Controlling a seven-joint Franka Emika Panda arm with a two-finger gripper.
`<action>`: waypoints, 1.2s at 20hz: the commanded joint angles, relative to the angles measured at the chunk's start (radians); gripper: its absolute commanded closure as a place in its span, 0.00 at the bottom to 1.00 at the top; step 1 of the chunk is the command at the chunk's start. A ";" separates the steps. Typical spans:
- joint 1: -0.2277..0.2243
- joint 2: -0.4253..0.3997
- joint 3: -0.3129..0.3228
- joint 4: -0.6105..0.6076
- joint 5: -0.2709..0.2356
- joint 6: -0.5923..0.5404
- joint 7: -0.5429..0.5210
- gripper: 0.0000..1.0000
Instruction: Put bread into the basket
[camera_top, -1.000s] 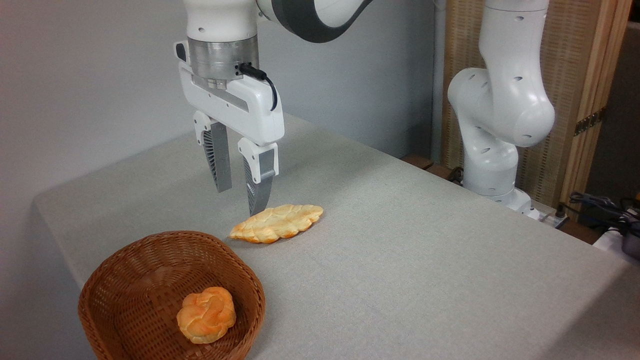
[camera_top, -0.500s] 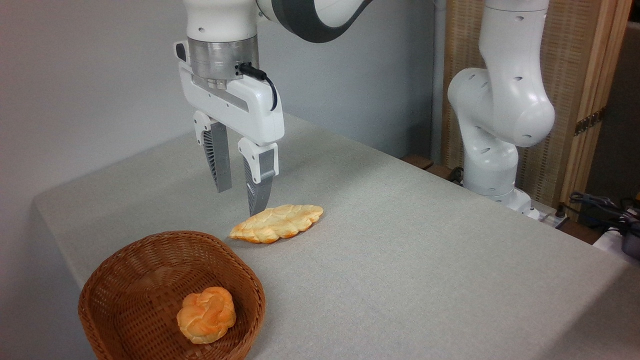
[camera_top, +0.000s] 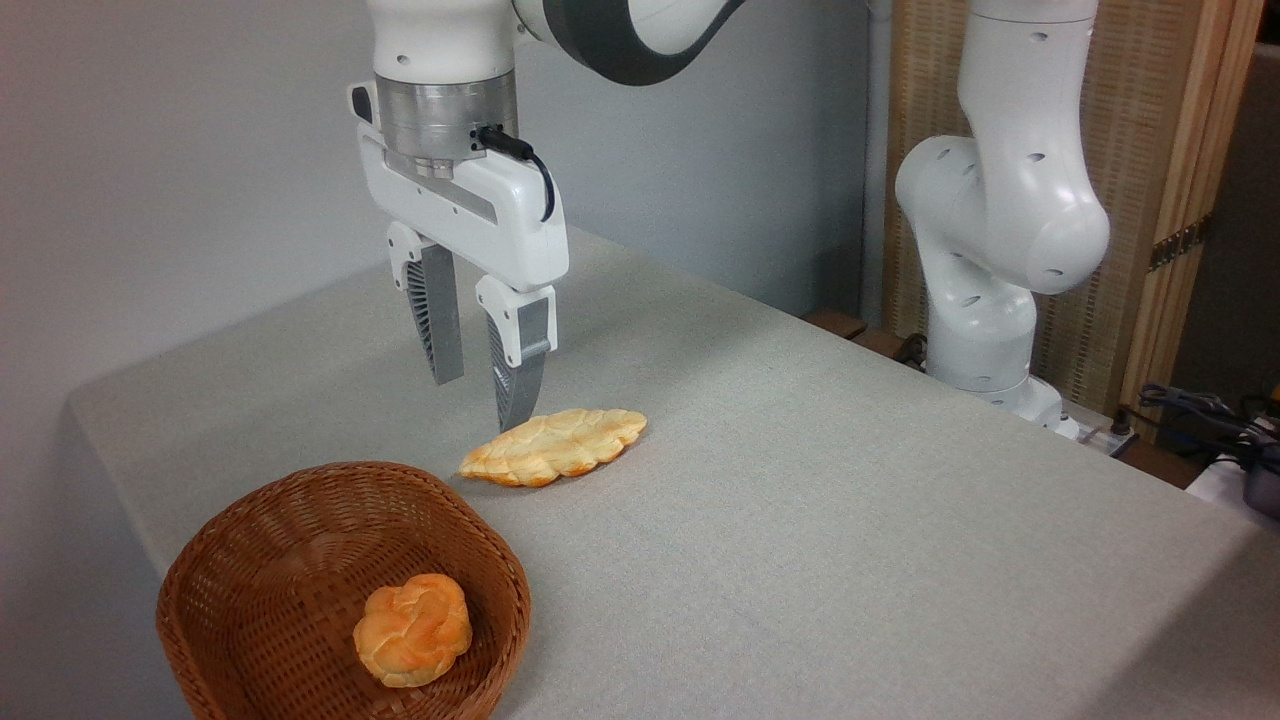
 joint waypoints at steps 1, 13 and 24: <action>-0.005 0.002 0.000 0.014 -0.011 -0.030 -0.005 0.00; -0.120 -0.043 0.000 -0.214 -0.002 0.060 0.007 0.00; -0.162 -0.040 0.003 -0.351 0.005 0.137 0.148 0.00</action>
